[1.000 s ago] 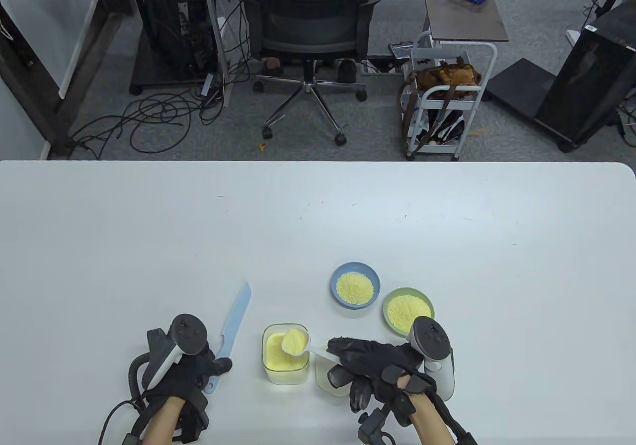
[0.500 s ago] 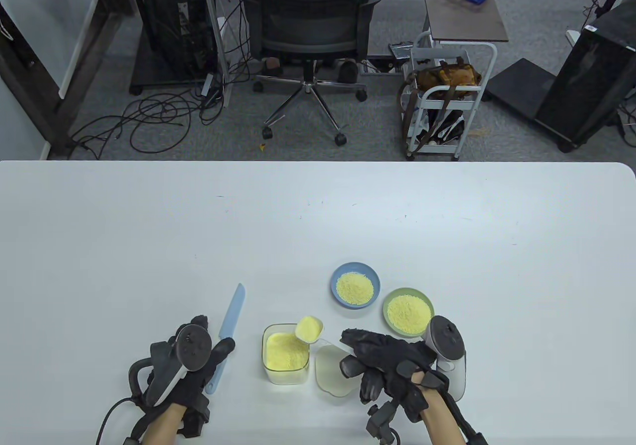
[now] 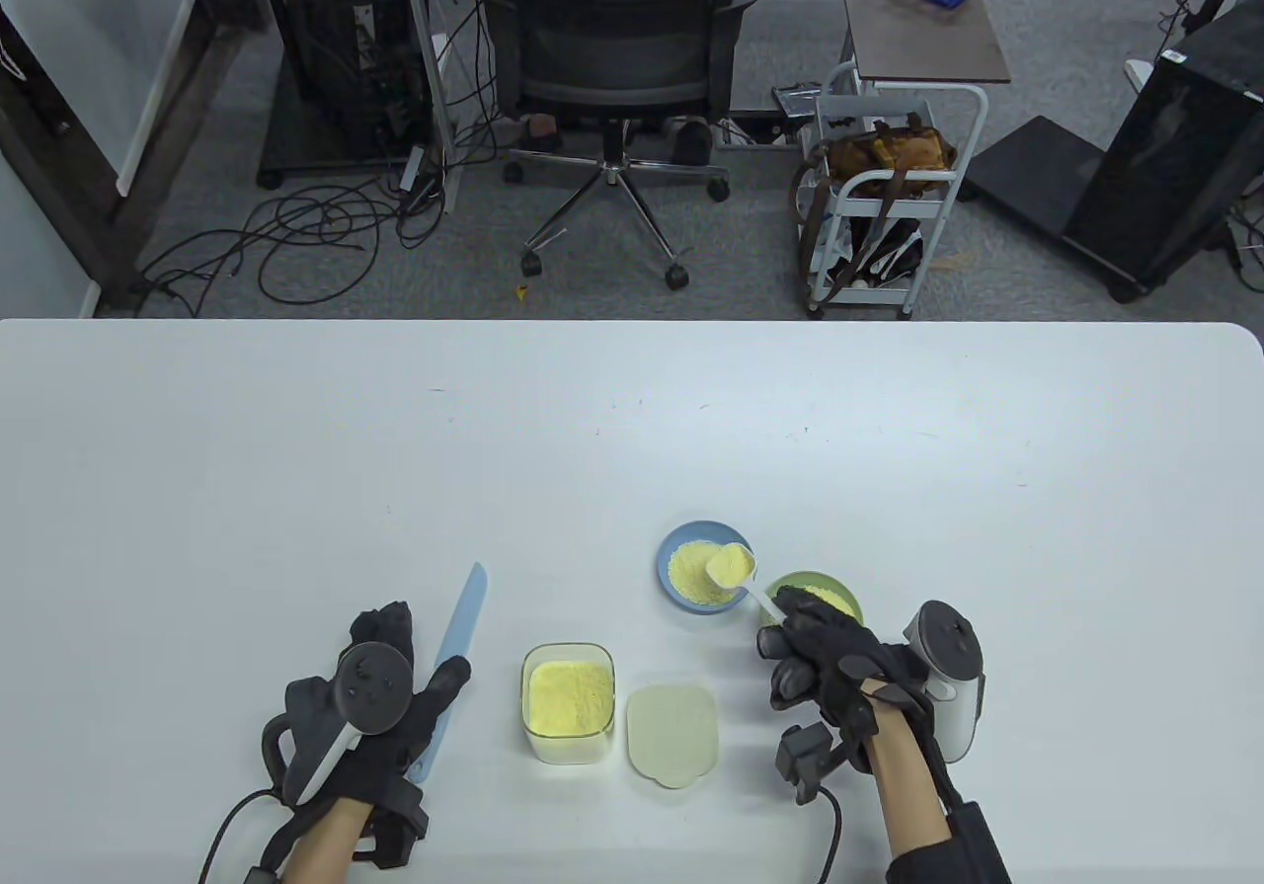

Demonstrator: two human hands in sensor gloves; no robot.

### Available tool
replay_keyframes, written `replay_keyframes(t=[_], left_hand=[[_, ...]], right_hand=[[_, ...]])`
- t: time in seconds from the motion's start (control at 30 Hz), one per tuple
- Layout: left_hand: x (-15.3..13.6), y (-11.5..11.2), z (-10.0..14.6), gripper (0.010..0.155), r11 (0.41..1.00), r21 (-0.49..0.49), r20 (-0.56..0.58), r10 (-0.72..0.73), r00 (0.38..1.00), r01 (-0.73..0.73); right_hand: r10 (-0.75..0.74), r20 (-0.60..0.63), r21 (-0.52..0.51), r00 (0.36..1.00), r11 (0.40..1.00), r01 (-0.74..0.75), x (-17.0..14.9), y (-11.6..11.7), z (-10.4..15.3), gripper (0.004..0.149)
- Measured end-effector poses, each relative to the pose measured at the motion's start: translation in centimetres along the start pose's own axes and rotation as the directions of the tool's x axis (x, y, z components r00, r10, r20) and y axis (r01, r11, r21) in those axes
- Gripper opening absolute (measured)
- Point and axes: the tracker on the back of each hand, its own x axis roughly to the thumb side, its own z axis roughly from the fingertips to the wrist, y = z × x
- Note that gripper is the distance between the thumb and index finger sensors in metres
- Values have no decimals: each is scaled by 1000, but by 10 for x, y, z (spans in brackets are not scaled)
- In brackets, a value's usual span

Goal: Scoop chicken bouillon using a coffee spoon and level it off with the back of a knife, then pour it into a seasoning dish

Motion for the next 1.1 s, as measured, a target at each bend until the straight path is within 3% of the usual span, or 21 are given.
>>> replay_keyframes(t=[0.33, 0.83, 1.1], left_hand=[[-1, 0, -2, 92, 998, 5, 8, 57, 998, -58], [-2, -1, -3, 92, 998, 6, 15, 61, 998, -61], [-2, -2, -3, 92, 998, 4, 17, 64, 998, -64]], right_hand=[[47, -34, 21, 998, 999, -46, -6, 5, -18, 50], [180, 29, -2, 983, 984, -180, 5, 13, -11, 50], [201, 94, -115, 975, 975, -190, 32, -13, 13, 50]])
